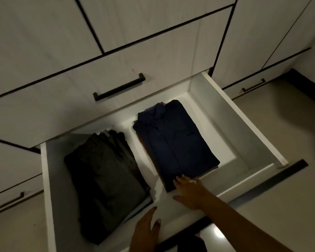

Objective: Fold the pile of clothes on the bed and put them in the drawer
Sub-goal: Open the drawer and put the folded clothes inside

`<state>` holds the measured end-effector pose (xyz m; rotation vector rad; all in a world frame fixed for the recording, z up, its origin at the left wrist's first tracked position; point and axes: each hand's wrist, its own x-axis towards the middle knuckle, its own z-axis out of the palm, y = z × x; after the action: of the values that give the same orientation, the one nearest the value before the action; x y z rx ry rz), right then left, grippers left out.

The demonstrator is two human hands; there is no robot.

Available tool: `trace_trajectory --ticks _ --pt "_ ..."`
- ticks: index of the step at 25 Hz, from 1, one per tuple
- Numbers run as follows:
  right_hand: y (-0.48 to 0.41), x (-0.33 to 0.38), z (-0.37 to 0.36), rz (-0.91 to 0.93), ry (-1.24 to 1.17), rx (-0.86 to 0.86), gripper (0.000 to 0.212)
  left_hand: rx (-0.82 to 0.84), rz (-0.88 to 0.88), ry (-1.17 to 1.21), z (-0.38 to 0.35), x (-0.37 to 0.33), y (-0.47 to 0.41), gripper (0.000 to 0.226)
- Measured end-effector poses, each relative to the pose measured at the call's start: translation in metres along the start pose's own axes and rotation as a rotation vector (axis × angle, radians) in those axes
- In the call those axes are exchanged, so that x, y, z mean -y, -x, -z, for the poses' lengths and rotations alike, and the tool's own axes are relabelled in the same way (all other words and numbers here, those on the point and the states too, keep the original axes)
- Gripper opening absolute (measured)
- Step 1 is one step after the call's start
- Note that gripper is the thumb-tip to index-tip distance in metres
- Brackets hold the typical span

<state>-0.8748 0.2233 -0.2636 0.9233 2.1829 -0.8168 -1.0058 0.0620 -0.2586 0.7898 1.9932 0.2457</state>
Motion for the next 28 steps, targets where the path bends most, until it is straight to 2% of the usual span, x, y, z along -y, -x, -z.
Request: trace_trajectory --ticks 2,3,6,8,11,16,21,25,28 --pt "0.032 0.031 -0.023 0.064 0.011 0.074 0.08 -0.03 -0.028 -0.22 0.009 0.019 0.031 0.045" --pt "0.047 0.045 -0.033 0.08 0.048 0.032 0.084 -0.076 -0.064 -0.34 0.013 0.029 0.044 0.047" --pt "0.072 0.071 -0.05 0.155 0.262 -0.202 0.058 -0.13 -0.154 -0.51 0.02 0.06 0.064 0.075" --pt "0.078 0.076 -0.056 0.189 0.273 -0.368 0.062 -0.197 -0.255 -0.651 0.023 0.082 0.073 0.088" --pt "0.075 0.074 -0.06 0.166 0.216 -0.471 0.074 -0.226 -0.308 -0.696 0.027 0.092 0.08 0.089" --pt "0.05 0.079 -0.037 0.179 0.245 -0.506 0.067 -0.323 -0.451 -0.724 0.055 0.085 0.061 0.079" --pt "-0.002 0.087 0.016 0.203 0.3 -0.641 0.055 -0.454 -0.469 -0.724 0.097 0.08 0.006 0.06" --pt "-0.054 0.094 0.068 0.238 0.316 -0.734 0.045 -0.674 -0.547 -0.763 0.142 0.071 -0.053 0.057" --pt "-0.1 0.102 0.111 0.322 0.347 -0.93 0.025 -0.83 -0.495 -0.679 0.171 0.043 -0.086 0.033"
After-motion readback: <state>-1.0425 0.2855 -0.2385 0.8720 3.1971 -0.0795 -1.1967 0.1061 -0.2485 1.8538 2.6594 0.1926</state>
